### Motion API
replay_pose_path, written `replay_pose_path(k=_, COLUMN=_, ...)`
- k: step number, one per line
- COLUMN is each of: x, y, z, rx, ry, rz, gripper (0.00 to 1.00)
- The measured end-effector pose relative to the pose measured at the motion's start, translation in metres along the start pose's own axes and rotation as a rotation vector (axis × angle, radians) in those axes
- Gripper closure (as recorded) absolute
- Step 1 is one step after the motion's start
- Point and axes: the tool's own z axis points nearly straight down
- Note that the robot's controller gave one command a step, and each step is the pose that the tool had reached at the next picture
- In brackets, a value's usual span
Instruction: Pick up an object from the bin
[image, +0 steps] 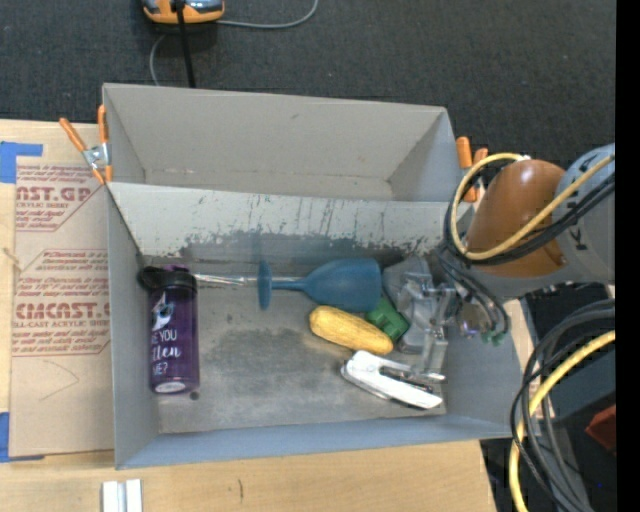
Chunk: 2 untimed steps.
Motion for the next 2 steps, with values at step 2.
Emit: replay_pose_path(k=2, x=0.002, y=0.031, z=0.032, rx=0.0, ry=-0.004, rz=0.131, gripper=0.0)
